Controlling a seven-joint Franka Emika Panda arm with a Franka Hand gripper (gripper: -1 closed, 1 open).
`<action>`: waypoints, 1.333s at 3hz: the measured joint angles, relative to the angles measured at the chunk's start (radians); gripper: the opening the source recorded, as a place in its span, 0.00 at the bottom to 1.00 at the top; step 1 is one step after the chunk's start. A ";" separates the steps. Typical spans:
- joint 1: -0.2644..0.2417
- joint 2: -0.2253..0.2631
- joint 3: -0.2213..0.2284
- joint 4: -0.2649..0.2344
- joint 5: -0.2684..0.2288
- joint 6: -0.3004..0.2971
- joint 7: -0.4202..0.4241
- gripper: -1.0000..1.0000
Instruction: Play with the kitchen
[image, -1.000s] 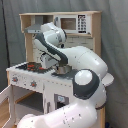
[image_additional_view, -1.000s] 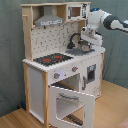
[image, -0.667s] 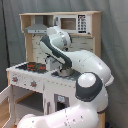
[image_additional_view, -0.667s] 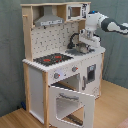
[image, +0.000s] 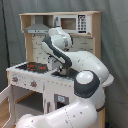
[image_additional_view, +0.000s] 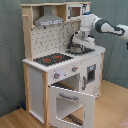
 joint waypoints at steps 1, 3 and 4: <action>0.050 0.000 -0.054 0.062 -0.009 0.000 0.031 0.00; 0.059 0.000 -0.054 0.057 -0.008 0.009 0.242 0.00; 0.035 0.004 -0.076 0.035 -0.008 0.007 0.334 0.00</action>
